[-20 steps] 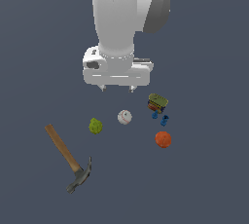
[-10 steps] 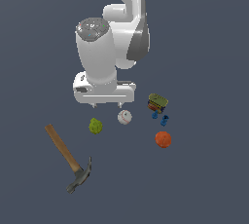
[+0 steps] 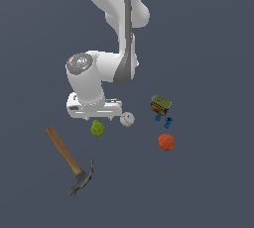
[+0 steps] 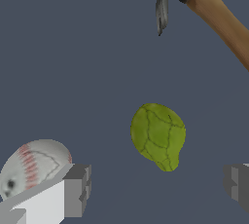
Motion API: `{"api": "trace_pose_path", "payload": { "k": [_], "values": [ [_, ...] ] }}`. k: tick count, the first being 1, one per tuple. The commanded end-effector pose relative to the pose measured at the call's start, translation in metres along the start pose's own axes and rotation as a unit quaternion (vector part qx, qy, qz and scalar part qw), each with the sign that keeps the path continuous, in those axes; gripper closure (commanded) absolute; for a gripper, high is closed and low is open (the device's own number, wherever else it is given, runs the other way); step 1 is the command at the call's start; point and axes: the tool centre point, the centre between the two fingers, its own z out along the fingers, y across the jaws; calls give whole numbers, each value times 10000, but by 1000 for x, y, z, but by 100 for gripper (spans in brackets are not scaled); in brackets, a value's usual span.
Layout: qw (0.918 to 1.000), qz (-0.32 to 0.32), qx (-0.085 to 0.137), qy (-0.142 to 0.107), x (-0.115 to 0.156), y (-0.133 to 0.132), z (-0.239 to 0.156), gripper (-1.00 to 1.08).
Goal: Pick up a designated object from a clutter of objects.
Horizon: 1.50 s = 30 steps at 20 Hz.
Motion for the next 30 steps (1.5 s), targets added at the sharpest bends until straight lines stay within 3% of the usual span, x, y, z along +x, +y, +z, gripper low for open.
{"api": "trace_pose_path", "payload": {
  "k": [1, 8, 28, 29, 30],
  "values": [
    [10000, -29, -6, 25, -2, 9, 14, -92],
    [10000, -56, -15, 43, -6, 21, 31, -92],
    [10000, -58, -16, 45, -6, 21, 82, -92],
    [10000, -58, -16, 45, -6, 21, 82, 108],
    [10000, -58, -16, 45, -6, 21, 82, 108]
  ]
}}
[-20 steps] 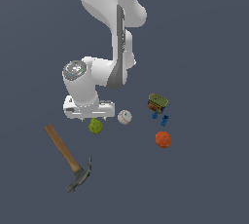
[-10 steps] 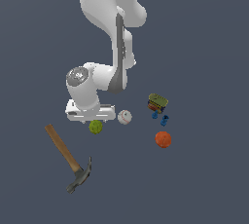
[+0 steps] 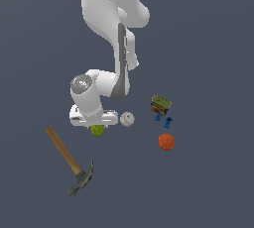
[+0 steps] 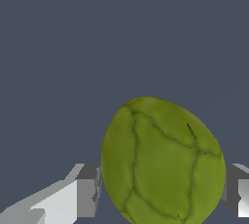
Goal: Pick up a designated object from a clutter of objects.
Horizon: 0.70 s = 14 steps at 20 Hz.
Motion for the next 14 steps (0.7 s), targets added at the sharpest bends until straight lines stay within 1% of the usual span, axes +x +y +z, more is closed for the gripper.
{"api": "trace_pose_path", "payload": {
  "k": [1, 14],
  "values": [
    [10000, -4, 0, 1, 0, 0, 1, 108],
    [10000, 1, -1, 3, -1, 1, -6, 108]
  ]
}}
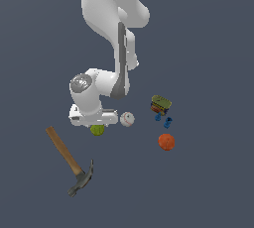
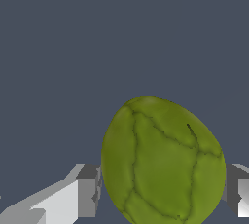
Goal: Pick up a designated object from a clutter of objects.
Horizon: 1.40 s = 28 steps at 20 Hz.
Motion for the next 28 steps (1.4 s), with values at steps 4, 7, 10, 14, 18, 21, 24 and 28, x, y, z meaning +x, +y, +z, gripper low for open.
{"api": "trace_pose_path", "payload": {
  "k": [4, 7, 10, 14, 18, 21, 24, 28],
  "values": [
    [10000, 1, -4, 13, -2, 2, -17, 108],
    [10000, 1, -4, 13, -6, 4, -33, 108],
    [10000, 2, -1, 13, -10, 7, -53, 108],
    [10000, 2, -1, 13, -17, 12, -88, 108],
    [10000, 2, -1, 13, -25, 17, -130, 108],
    [10000, 4, 0, 12, -31, 22, -164, 108],
    [10000, 4, 0, 12, -37, 27, -197, 108],
    [10000, 4, -3, 10, -44, 32, -238, 108]
  ]
}}
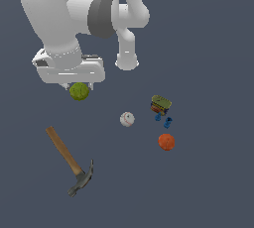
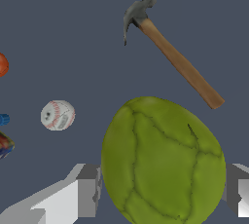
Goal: Pick up a designated object from a clutter of objects.
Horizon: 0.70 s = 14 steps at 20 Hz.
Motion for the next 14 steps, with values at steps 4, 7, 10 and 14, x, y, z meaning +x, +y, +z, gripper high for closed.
{"api": "trace_pose_path", "payload": {
  "k": [4, 7, 10, 14],
  "values": [
    [10000, -2, -4, 3, -8, 7, -51, 108],
    [10000, -2, -4, 3, -11, 10, -71, 108],
    [10000, -5, -4, 3, -13, 12, -87, 108],
    [10000, -5, -4, 3, -14, 15, -101, 108]
  ]
}}
